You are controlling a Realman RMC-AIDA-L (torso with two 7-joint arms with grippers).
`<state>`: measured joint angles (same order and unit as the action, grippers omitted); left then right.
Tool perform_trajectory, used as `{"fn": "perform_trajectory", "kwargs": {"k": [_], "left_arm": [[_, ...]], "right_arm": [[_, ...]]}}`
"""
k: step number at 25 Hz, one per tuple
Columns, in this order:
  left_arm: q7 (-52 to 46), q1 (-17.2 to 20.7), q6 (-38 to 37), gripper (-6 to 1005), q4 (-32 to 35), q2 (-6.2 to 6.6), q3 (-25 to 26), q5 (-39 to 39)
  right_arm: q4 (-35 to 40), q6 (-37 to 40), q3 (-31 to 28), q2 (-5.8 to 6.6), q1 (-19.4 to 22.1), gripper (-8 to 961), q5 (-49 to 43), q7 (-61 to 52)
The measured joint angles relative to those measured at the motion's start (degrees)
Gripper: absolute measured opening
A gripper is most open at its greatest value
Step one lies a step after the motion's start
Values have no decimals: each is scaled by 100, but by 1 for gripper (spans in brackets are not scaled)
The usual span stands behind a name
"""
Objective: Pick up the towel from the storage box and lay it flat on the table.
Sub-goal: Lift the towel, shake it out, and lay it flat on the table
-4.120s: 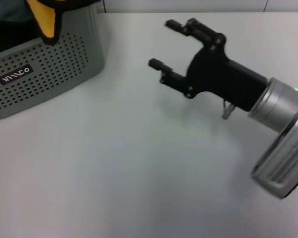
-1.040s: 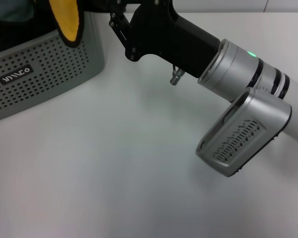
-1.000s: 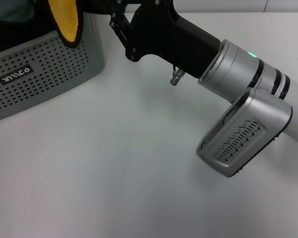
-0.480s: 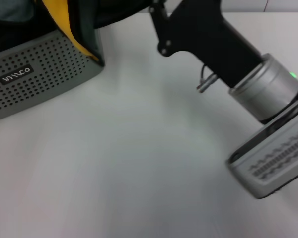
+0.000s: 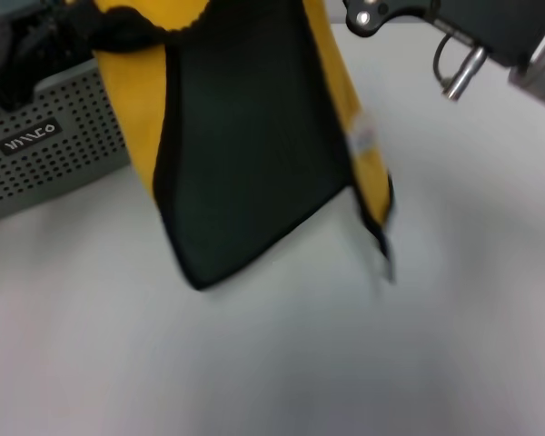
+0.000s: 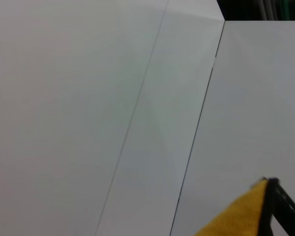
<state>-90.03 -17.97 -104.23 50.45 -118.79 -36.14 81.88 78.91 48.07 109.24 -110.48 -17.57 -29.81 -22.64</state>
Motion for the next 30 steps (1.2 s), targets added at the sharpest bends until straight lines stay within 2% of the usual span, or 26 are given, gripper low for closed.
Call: {"fn": "perform_trajectory", "kwargs": {"k": [3,7,11,14,17,20,24,30], "left_arm": [[377,-39,-8,142,-199,-62,1,197],[823,-120,7,145,-492,-83,2,525],[1395,-181,147,148,-936,-83,2,746],[1800,-207,365,151,-1311,-86,23,737],[2261,-234,596,153,-1713,-97,43,594],[2712,-247,768,156,-2037,-106,38,429],[3022,-305,794,159,-2235,-108,7,418],[3543,-316,682,219,-2550,-132,9,356]], "right_arm": [[173,150,-884,-25,-320,4,-1671,-1977],[58,873,-1965,-6,-1025,4,-3466,-4379],[-211,1767,-2781,-18,-1620,4,-4413,-5654],[-363,2179,-3191,-47,-1900,4,-4750,-6075],[-378,2415,-3409,-49,-1986,4,-4876,-6294],[-361,2492,-3489,-53,-2010,4,-4886,-6416],[-330,2502,-3513,2,-2033,4,-4906,-6658],[-310,2602,-3690,24,-2102,5,-4919,-6970]]}}
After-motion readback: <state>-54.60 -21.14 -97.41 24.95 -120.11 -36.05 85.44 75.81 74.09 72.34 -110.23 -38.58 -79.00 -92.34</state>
